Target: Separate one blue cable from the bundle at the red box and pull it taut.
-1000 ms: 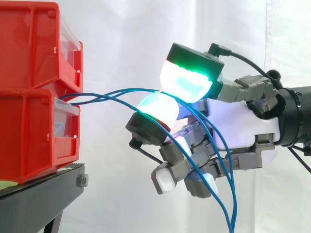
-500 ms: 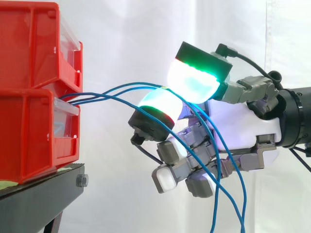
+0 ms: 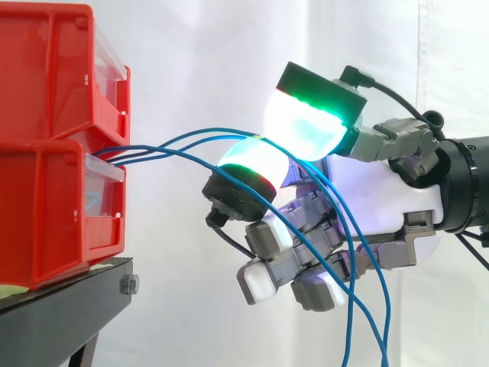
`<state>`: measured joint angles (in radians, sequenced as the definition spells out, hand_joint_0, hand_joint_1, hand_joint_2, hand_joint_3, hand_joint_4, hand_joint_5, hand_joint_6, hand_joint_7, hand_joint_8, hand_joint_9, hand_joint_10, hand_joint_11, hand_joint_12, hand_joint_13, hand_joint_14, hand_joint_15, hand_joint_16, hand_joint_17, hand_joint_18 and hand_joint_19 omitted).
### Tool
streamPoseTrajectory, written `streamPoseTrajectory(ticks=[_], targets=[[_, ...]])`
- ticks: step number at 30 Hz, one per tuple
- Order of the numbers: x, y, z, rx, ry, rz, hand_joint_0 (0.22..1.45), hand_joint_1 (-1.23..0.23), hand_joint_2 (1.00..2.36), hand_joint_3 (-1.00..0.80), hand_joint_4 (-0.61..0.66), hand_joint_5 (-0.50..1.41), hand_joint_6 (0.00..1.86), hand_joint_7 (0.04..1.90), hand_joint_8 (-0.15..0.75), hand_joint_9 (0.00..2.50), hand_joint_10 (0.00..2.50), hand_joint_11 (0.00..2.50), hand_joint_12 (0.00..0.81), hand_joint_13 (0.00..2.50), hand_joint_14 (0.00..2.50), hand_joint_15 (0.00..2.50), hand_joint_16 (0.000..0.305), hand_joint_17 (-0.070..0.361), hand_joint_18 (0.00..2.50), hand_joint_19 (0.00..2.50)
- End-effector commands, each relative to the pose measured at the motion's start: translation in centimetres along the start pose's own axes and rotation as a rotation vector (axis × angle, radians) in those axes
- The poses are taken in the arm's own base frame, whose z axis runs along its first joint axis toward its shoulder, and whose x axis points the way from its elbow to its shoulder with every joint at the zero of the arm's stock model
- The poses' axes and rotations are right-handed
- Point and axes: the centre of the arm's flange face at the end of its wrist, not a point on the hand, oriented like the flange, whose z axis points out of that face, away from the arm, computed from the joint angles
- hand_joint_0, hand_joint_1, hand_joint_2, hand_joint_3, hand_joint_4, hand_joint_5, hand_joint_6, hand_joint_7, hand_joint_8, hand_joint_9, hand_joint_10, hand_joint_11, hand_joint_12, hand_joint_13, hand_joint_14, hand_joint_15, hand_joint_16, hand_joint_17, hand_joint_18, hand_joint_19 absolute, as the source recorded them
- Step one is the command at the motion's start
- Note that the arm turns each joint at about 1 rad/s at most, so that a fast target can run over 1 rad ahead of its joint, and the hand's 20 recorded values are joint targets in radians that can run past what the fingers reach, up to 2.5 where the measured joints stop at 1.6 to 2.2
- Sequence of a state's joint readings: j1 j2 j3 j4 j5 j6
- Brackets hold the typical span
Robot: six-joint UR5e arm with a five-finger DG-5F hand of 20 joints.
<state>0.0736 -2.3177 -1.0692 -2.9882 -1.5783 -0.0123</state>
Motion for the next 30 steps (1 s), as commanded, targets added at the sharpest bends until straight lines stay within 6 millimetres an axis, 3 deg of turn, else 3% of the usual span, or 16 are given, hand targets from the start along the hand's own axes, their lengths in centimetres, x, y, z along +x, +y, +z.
streamPoseTrajectory(ticks=[1,23,30], targets=[[0.00,-0.01,0.00,0.000,0.000,0.000,0.62,-0.76,1.01,-0.29,-0.05,-0.18,0.85,1.31,0.308,0.86,0.03,0.82,0.353,0.67,0.02,0.57,0.046,0.103,0.77,0.97],[0.02,0.03,0.05,-0.004,0.002,-0.002,0.58,-0.45,1.01,-0.16,-0.01,-0.16,0.83,1.23,0.342,0.87,0.02,0.78,0.378,0.62,0.02,0.53,0.055,0.123,0.73,0.97],[0.02,0.02,0.04,-0.003,0.002,-0.003,0.59,-0.42,1.01,-0.16,0.02,-0.15,0.81,1.23,0.340,0.88,0.02,0.77,0.374,0.61,0.02,0.52,0.053,0.120,0.71,0.97]])
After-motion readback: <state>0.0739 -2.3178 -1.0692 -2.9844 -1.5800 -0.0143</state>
